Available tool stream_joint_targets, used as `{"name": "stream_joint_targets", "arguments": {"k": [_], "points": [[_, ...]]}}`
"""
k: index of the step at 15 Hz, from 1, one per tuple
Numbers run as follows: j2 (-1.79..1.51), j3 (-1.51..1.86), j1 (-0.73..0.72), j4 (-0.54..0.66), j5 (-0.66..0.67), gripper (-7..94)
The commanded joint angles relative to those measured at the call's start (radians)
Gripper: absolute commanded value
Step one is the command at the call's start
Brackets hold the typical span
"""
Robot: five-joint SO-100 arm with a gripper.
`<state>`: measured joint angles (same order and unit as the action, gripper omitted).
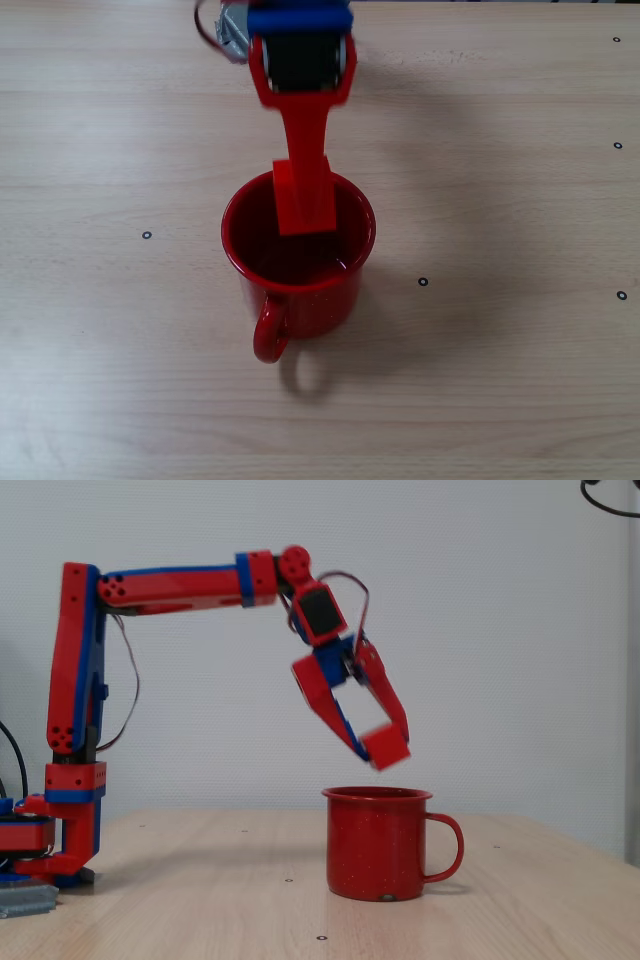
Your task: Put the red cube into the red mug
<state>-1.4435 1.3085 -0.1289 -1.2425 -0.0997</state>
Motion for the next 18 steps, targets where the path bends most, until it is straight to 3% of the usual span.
{"name": "stream_joint_targets", "arguments": {"k": [1, 10, 13, 15, 18], "points": [[-0.037, -0.095, -0.002, -0.015, -0.021, 0], [-0.025, -0.112, -0.020, -0.114, -0.049, 3], [-0.046, -0.066, -0.025, -0.129, -0.028, 46], [-0.054, -0.058, -0.026, -0.140, -0.021, 54], [-0.060, -0.058, -0.029, -0.130, -0.023, 56]]}}
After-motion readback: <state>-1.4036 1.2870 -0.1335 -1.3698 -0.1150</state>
